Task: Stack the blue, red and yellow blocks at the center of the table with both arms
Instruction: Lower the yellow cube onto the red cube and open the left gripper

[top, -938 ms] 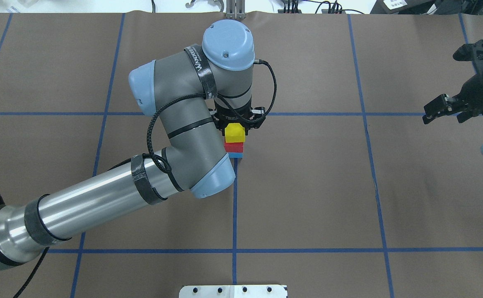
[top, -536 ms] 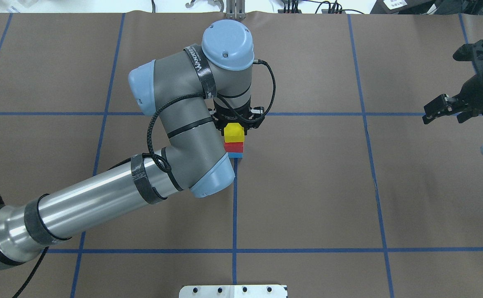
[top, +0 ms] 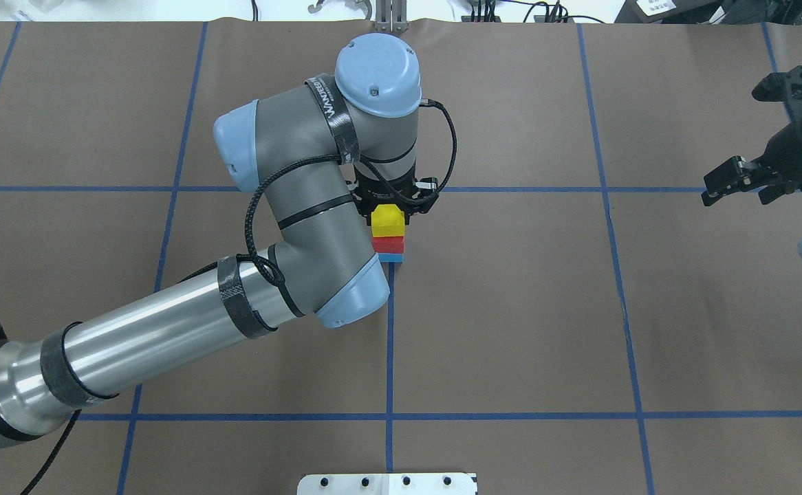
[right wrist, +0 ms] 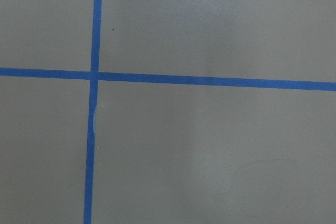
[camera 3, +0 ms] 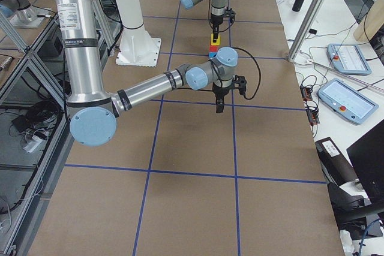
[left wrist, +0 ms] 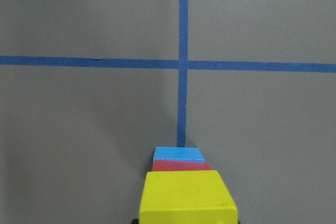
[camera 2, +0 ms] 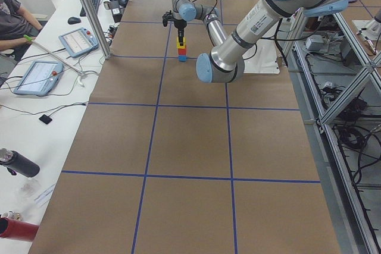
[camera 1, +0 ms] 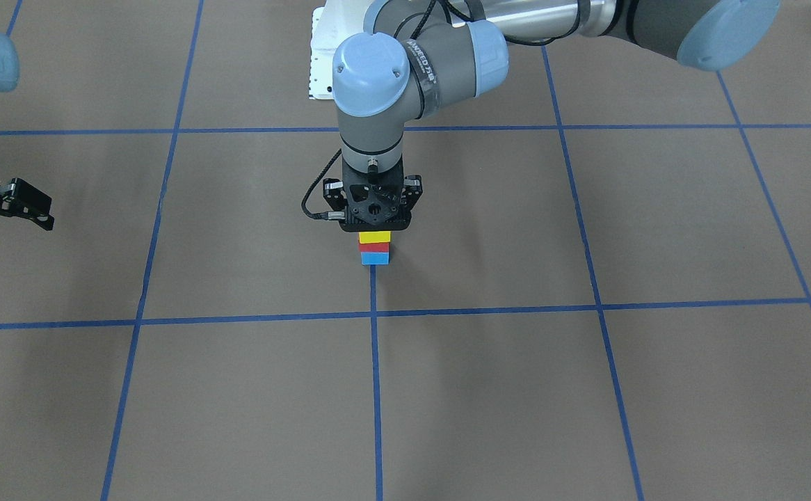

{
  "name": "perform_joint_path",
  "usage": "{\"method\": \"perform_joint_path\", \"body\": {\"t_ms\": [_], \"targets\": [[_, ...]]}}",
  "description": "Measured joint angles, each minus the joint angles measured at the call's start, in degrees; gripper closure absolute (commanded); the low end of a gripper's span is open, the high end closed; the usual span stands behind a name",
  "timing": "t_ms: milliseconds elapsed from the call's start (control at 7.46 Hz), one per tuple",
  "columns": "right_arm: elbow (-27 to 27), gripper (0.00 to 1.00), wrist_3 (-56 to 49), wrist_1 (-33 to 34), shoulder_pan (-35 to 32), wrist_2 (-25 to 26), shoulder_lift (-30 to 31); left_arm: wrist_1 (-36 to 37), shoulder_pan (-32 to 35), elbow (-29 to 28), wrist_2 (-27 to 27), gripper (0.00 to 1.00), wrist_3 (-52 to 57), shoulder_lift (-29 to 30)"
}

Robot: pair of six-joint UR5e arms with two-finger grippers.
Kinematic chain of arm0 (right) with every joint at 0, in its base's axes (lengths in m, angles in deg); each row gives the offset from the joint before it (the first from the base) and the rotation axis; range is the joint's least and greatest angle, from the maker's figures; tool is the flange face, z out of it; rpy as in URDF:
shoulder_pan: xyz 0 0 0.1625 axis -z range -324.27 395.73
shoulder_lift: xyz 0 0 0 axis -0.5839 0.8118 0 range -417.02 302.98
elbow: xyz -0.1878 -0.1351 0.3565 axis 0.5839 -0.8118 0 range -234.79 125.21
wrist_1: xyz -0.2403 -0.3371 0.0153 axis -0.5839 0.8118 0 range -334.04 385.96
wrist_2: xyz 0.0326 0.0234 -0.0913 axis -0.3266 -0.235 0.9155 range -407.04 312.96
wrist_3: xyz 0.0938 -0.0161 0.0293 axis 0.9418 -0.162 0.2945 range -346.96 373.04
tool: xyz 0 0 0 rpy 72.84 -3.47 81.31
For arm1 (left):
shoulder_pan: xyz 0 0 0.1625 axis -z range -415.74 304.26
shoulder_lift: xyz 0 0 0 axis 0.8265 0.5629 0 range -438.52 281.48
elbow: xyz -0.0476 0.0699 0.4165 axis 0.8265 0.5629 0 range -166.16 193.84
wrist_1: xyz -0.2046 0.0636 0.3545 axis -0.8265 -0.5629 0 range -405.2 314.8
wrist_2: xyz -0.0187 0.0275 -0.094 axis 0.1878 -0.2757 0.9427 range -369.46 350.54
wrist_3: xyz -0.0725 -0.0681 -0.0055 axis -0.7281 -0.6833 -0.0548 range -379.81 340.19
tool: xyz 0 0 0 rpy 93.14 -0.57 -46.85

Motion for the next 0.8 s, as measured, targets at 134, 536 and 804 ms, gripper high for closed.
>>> {"method": "perform_joint_path", "body": {"t_ms": [134, 536, 804], "targets": [[0.0, 0.00, 0.0, 0.0, 0.0, 0.0, 0.0, 0.0, 0.0, 0.0, 0.0, 1.00, 0.0, 0.0], [0.0, 0.00, 0.0, -0.1, 0.0, 0.0, 0.0, 0.0, 0.0, 0.0, 0.1, 1.00, 0.6, 0.0], [0.0, 0.00, 0.0, 0.0, 0.0, 0.0, 0.0, 0.0, -0.1, 0.0, 0.1, 1.00, 1.4, 0.0]]}}
